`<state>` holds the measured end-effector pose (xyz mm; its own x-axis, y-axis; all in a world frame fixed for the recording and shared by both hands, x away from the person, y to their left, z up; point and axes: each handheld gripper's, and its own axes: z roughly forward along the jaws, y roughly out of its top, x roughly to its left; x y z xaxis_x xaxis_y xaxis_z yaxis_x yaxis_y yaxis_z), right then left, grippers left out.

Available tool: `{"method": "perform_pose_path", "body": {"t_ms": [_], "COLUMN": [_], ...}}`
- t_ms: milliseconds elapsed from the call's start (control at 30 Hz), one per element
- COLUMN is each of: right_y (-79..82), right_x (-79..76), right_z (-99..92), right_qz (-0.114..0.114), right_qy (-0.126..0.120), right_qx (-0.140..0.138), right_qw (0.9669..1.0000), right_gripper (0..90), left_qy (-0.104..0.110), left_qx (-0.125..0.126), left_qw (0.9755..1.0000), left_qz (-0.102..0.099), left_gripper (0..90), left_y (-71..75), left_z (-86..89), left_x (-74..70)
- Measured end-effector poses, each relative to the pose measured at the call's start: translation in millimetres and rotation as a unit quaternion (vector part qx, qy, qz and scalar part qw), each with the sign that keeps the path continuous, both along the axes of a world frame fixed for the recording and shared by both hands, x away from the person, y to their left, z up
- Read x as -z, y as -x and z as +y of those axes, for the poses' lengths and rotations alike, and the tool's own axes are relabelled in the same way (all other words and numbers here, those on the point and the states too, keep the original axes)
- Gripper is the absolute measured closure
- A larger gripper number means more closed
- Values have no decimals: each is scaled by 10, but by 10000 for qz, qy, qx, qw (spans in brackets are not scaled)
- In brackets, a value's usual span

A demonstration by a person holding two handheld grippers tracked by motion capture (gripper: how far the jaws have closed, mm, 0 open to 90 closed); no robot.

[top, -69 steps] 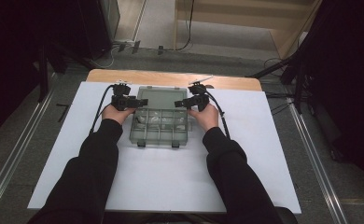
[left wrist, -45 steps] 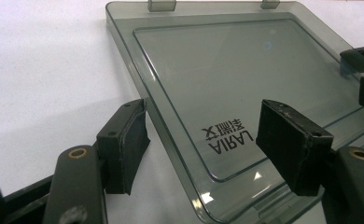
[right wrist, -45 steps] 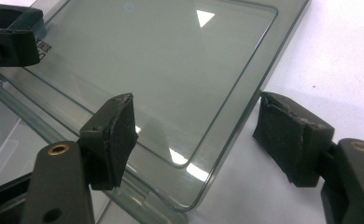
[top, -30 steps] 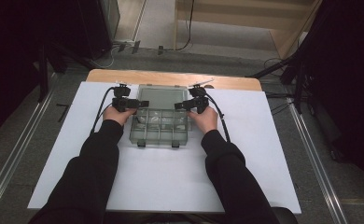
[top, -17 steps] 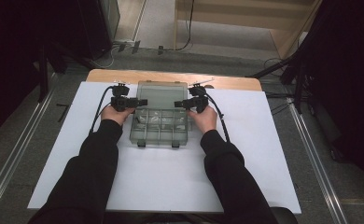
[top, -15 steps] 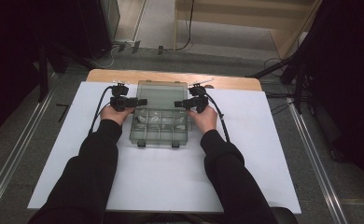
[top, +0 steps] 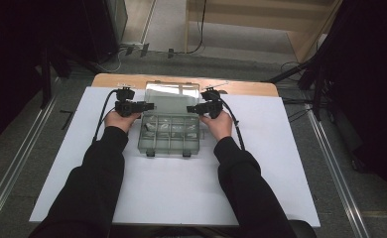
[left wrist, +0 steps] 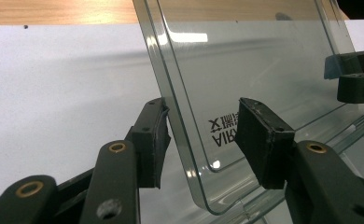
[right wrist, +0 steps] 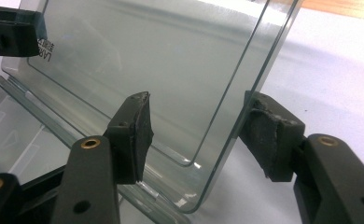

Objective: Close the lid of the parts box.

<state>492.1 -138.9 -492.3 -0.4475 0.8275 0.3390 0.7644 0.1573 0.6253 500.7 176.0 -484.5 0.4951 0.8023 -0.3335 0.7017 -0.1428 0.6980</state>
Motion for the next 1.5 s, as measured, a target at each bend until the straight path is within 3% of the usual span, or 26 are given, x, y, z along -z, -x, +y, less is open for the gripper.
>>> {"method": "perform_pose_path", "body": {"t_ms": [167,300,500,667,867,1000,1200,1500], "right_y": [15,37,68,113,163,212,277,383], "right_x": [-80,-137,-211,-292,-382,-423,-430,-450], "right_z": [-33,-61,-93,-111,-166,-164,-195,-202], "right_qz": [-75,-145,-192,-389,-443,-510,-569,-643], "right_qy": [-163,-160,-226,-179,-381,-299,-366,-413], "right_qx": [10,-33,-53,-175,-263,-358,-413,-530], "right_qw": [9998,9998,9995,9989,9979,9976,9969,9957], "right_gripper": [454,502,546,552,555,570,592,584], "left_qy": [26,104,123,172,104,243,245,83], "left_qx": [37,19,150,310,424,423,451,583], "left_qw": [9999,9999,9997,9991,9984,9984,9981,9972], "left_qz": [-97,-33,-162,-220,-347,-288,-333,-464], "left_gripper": [568,609,662,661,660,660,648,594], "left_y": [19,30,57,92,142,163,228,324], "left_z": [27,57,97,129,118,147,160,141], "left_x": [-55,-100,-158,-209,-268,-277,-299,-338]}}
